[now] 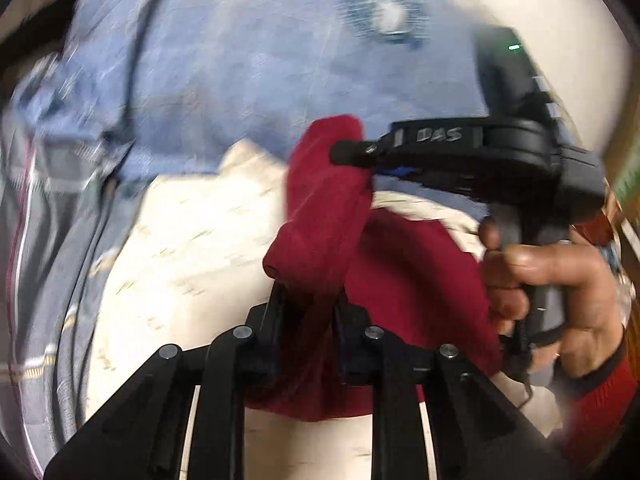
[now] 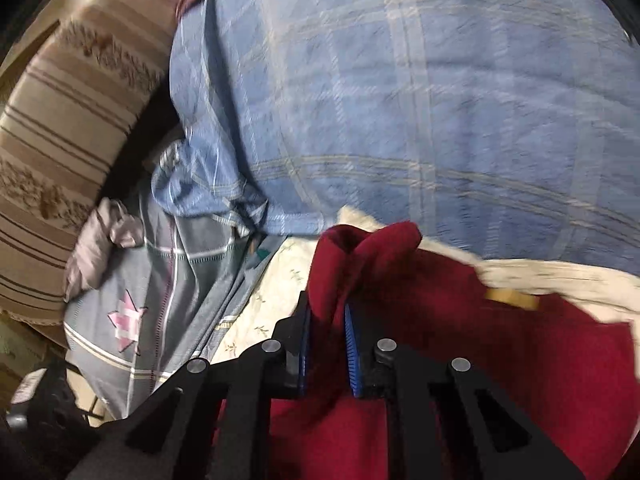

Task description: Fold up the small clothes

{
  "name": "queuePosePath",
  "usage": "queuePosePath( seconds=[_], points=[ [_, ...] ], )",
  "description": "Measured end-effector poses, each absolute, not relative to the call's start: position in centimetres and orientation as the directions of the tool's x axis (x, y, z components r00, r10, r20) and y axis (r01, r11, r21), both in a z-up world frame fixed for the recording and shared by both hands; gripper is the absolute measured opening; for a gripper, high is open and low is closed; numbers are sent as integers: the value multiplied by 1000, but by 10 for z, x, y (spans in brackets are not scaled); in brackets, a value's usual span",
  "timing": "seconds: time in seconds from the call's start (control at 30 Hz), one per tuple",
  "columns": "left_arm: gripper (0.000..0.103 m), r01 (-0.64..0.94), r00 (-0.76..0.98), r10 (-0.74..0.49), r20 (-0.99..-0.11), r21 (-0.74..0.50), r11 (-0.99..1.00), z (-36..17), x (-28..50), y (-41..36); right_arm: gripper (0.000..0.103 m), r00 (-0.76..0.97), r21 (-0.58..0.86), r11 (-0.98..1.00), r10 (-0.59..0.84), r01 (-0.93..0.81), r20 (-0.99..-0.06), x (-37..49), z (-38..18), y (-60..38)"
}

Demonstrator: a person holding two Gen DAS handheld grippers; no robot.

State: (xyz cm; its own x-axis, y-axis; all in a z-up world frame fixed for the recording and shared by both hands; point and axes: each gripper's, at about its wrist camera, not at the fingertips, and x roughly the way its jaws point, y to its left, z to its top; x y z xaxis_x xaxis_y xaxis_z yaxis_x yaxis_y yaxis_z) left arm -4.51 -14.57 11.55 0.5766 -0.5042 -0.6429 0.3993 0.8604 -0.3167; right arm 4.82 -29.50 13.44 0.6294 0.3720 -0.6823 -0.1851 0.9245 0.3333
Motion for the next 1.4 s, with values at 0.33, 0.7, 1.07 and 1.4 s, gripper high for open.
queuePosePath(
  seconds=[0.33, 0.7, 1.07, 1.4],
  points=[
    [17, 629, 374, -648, -663, -332, 703, 119, -81, -309, 14, 718, 341, 938, 199, 56, -667, -16, 141, -437],
    [62, 682, 319, -664, -676, -323, 656, 110, -98, -313, 69, 699, 520, 830, 249, 203, -670, -48, 80, -497],
    [62, 559, 465, -524, -714, -222, 799, 102, -75, -247, 26, 628, 442, 889, 278, 118, -727, -52, 70, -453],
    [62, 546, 479, -468, -743, -165, 821, 85, -66, -268, 37, 643, 298, 940, 126, 165, -755, -76, 85, -476]
  ],
)
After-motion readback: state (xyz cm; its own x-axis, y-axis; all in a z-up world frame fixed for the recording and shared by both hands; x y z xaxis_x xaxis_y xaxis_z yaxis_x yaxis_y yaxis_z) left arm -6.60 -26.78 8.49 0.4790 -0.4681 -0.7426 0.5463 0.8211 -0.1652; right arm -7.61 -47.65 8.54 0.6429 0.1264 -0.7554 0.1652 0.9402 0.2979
